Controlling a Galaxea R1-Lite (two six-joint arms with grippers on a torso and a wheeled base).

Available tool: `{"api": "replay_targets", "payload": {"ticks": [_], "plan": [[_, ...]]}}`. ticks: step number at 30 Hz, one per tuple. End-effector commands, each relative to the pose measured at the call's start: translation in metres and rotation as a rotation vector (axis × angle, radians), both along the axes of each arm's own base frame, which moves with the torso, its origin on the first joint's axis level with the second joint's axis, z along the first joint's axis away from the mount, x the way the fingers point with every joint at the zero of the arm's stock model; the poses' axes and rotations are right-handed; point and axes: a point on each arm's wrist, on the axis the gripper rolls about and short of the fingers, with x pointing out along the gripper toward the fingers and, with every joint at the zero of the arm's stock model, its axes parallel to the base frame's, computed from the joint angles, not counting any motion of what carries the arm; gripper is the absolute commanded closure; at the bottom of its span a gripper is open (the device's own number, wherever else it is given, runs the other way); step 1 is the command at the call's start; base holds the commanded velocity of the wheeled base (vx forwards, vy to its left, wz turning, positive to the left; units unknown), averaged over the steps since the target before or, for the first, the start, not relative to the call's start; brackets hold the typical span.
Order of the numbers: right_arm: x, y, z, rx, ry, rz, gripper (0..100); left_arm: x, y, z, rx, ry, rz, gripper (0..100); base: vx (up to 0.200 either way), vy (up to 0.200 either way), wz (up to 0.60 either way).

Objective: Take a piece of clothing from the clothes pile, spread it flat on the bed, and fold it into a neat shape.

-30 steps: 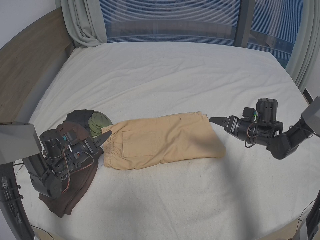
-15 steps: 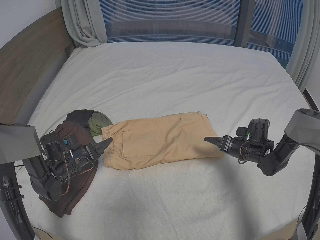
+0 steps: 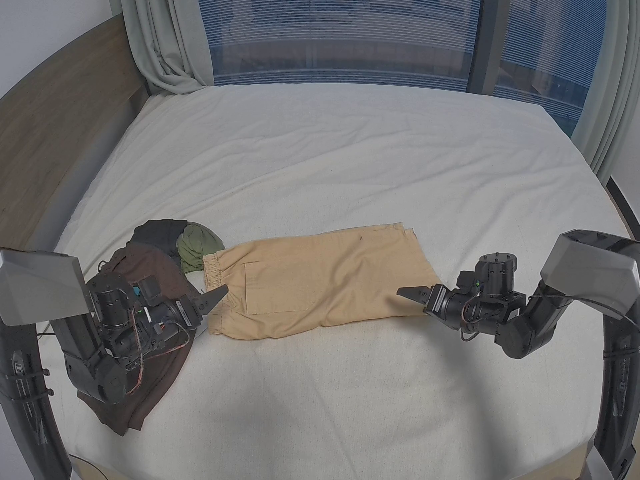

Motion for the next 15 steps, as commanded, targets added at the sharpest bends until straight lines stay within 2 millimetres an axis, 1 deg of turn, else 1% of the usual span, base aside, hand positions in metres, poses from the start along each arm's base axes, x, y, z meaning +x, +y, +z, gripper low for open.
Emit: {"api": "replay_targets", "payload": {"ticks": [1, 6, 9, 10, 15], "plan": [[0.004, 0.003, -0.017, 0.001, 0.038, -0.002, 0, 0.0, 0.0, -0.003, -0.001, 0.009, 0.0, 0, 0.0, 0.0, 0.0], [0.009, 0.004, -0.03, -0.002, 0.053, -0.01, 0, 0.001, 0.0, -0.003, -0.001, 0.01, 0.002, 0, 0.0, 0.0, 0.0], [0.013, 0.004, -0.033, -0.01, 0.052, -0.031, 0, 0.0, 0.0, -0.004, -0.001, 0.012, 0.002, 0, 0.0, 0.0, 0.0], [0.012, 0.005, -0.036, -0.009, 0.06, -0.035, 0, 0.001, 0.0, -0.003, -0.001, 0.01, 0.0, 0, 0.0, 0.0, 0.0], [0.01, 0.004, -0.038, -0.013, 0.084, -0.038, 0, 0.0, 0.002, -0.003, -0.003, 0.013, 0.004, 0, 0.0, 0.0, 0.0]]}}
